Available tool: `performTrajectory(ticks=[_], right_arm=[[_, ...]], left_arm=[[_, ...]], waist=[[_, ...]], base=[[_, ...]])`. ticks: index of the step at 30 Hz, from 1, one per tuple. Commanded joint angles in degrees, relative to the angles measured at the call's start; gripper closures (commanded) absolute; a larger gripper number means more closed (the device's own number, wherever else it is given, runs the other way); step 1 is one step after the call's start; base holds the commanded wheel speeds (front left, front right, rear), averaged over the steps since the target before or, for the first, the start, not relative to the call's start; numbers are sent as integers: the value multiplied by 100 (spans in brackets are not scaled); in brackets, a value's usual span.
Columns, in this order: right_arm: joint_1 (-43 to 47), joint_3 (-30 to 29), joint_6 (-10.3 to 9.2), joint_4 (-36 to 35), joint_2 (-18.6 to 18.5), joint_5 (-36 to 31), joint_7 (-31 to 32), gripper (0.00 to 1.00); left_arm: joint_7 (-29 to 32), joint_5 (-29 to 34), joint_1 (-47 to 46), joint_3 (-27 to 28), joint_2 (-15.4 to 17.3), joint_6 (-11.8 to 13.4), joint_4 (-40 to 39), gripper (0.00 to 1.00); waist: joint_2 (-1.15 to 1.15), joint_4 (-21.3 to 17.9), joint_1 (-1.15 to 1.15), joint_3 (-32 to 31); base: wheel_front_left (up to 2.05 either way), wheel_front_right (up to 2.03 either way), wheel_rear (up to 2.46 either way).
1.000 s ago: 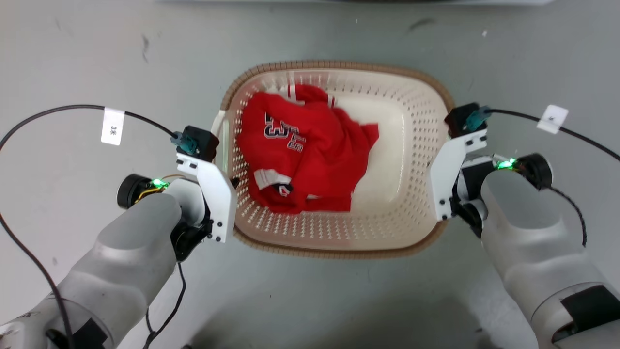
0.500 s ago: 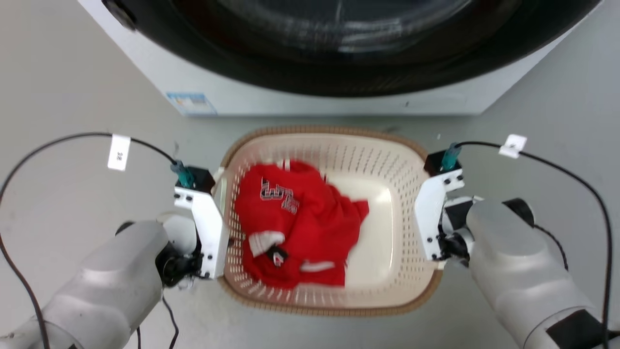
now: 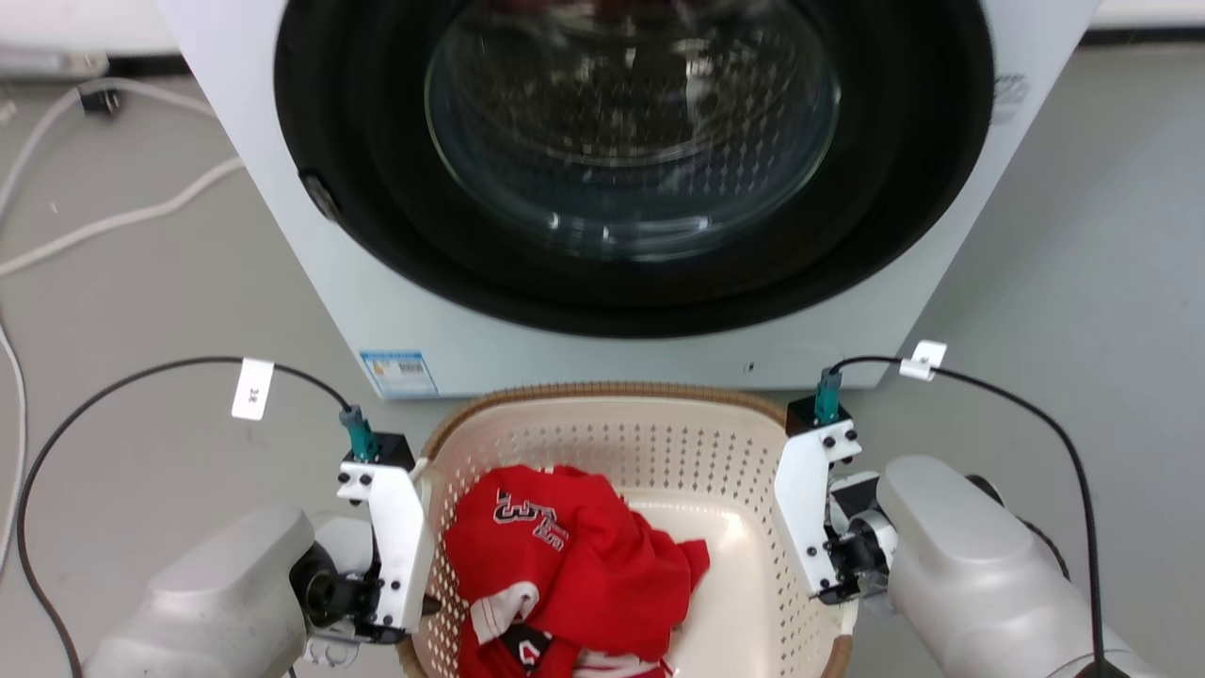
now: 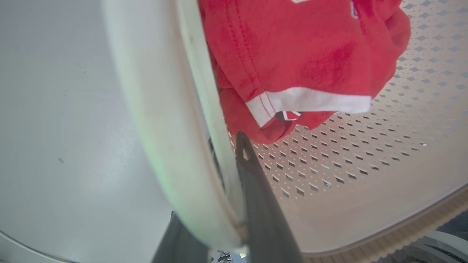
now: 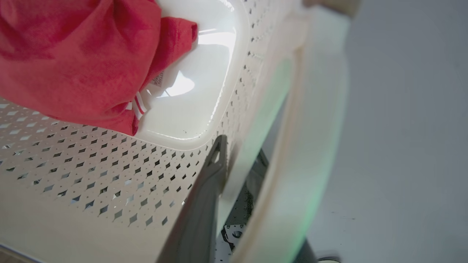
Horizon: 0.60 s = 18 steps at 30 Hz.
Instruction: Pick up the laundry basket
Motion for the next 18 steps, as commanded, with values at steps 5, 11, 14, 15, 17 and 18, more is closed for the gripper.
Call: performTrajectory(ticks=[5,11,14,15,17,18], right_arm=[[172,235,18,-11,-22,145,153,100],[266,392,18,-54,-24,345,332,100],[294,481,18,-92,-22,423,384,100],[314,504,18,-97,-20,460,402,100],[344,545,19,-94,-18,517,417,100],[354,563,19,-87,-17,532,419,100]], left_arm=[[246,-157,253,-21,13,-25,67,100],[391,-271,359,-19,22,-25,114,100],[424,-302,407,-21,-3,-25,137,100],[428,-317,414,-20,-13,-25,146,100],[436,-331,430,-17,-35,-25,158,100],[433,-349,440,-18,-44,-25,166,100]], waist=[[0,-44,1,-679],[0,-78,1,-892],[0,-98,1,-939],[0,-105,1,-954],[0,-118,1,-976],[0,-124,1,-984]], base=[[0,0,0],[0,0,0],[0,0,0],[0,0,0],[0,0,0],[0,0,0]])
